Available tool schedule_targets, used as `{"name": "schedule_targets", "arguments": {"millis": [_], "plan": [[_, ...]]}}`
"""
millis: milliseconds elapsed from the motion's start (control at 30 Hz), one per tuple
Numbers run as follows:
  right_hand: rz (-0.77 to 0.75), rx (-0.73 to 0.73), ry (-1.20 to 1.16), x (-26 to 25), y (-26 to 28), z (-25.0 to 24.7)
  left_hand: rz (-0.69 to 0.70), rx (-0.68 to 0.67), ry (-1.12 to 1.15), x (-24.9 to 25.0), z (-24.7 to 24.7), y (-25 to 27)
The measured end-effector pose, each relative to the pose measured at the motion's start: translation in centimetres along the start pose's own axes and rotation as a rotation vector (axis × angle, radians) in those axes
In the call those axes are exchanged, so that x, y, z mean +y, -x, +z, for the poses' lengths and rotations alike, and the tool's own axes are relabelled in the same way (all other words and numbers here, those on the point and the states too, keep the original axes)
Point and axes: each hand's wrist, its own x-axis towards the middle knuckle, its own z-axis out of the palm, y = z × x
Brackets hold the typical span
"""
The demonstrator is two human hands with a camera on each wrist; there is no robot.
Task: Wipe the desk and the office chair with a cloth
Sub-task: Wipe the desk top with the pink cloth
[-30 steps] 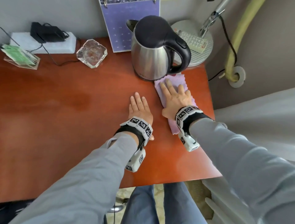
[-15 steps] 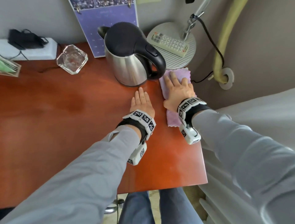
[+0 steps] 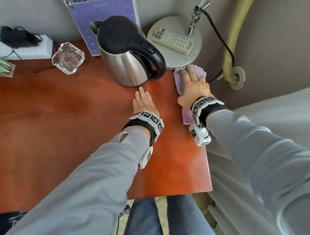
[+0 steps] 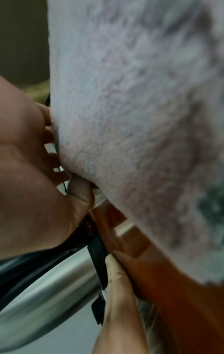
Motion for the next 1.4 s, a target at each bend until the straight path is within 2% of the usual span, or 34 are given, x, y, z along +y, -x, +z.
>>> {"name": "schedule_targets", "arguments": {"millis": [133,300,433,533,667,800,867,900,967,1033,1067,1100,1167,1267,1333,1400], "plan": [[-0.064,-0.028,0.094,-0.1,3.6,0.6,-0.007,0.013,0.044,-0.1,-0.1,0.4],[-0.180,-0.050,0.172,0.7,11.3,4.8,0.178,-0.037,-0.002,-3.5,0.1,1.1],[-0.297,-0.006,0.331,2.0,9.1,3.0,0.248,0.050,0.142,-5.3,2.9,3.5],[-0.309,-0.061,0.268,2.2,9.1,3.5,0.229,0.146,0.221,-5.5,6.6,5.5],[-0.402,-0.118,0.096,0.8,16.1,8.5,0.232,0.257,0.252,-4.9,11.5,8.4],[-0.578,-0.152,0.207,-0.1,24.2,13.3,0.250,0.311,0.300,-4.8,15.1,11.1],[-0.616,-0.115,0.245,1.4,25.4,14.1,0.264,0.336,0.327,-5.0,17.0,12.8],[-0.594,-0.089,0.229,2.3,25.3,14.0,0.268,0.343,0.336,-5.2,18.0,13.8],[-0.450,-0.056,0.131,3.6,24.7,13.5,0.266,0.342,0.338,-5.7,20.3,16.3],[-0.307,-0.039,0.043,2.8,24.9,13.6,0.249,0.343,0.322,-6.1,23.0,18.8],[-0.293,-0.031,0.026,1.4,25.6,14.2,0.236,0.353,0.301,-6.3,24.3,19.9],[-0.320,-0.035,0.027,-0.4,26.8,14.9,0.226,0.360,0.278,-6.4,25.5,20.9],[-0.473,-0.073,0.083,-4.0,29.8,16.7,0.215,0.340,0.248,-6.7,27.3,22.5],[-0.619,-0.116,0.176,-5.8,31.5,17.9,0.204,0.286,0.268,-7.4,28.4,24.1],[-0.574,-0.082,0.185,-4.5,30.4,17.4,0.191,0.277,0.283,-8.1,28.5,24.7],[-0.400,-0.026,0.133,-2.5,29.3,16.5,0.174,0.272,0.318,-8.7,28.7,25.3]]}}
